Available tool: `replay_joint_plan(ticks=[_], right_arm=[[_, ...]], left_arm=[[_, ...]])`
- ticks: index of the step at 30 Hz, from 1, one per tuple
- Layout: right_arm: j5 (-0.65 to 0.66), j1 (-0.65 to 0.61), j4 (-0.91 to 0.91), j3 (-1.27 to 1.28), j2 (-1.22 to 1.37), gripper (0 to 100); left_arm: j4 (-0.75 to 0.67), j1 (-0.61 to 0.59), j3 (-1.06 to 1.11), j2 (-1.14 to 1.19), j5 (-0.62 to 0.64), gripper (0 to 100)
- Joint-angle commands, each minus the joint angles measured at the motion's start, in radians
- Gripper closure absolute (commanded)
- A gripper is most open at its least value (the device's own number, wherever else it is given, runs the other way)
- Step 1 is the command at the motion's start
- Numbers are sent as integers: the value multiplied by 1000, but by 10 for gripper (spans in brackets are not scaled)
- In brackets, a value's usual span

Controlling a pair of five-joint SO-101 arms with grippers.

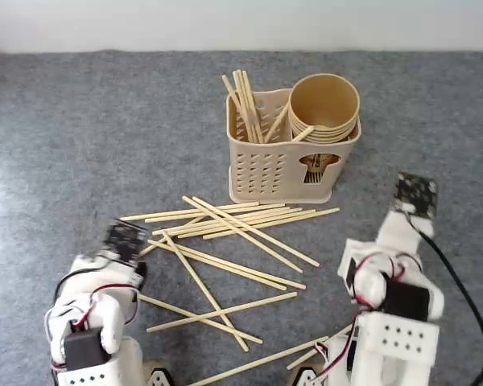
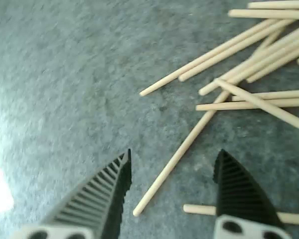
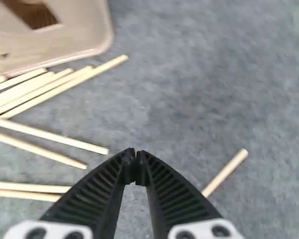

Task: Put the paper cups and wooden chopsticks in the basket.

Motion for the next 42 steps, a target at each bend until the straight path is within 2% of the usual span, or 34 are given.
replay_joint_plan(ticks=[1, 13, 18, 25, 29, 35, 42], right_arm=[[-11, 62, -4, 51, -119, 990], [-12, 94, -51, 236, -404, 990], [-80, 94, -50, 236, -423, 988], [-91, 94, -53, 255, -430, 987], [-91, 96, -93, 301, -433, 987], [-91, 96, -94, 310, -433, 988], [-91, 94, -94, 311, -433, 989]], left_arm=[[52, 104, -77, -6, -103, 743], [158, 310, -188, 43, -287, 743], [164, 391, -335, 322, -324, 743], [250, 601, -578, 855, -361, 743], [204, 687, -627, 1010, -361, 740], [173, 801, -625, 1099, -359, 686], [-61, 810, -552, 1209, -359, 686]])
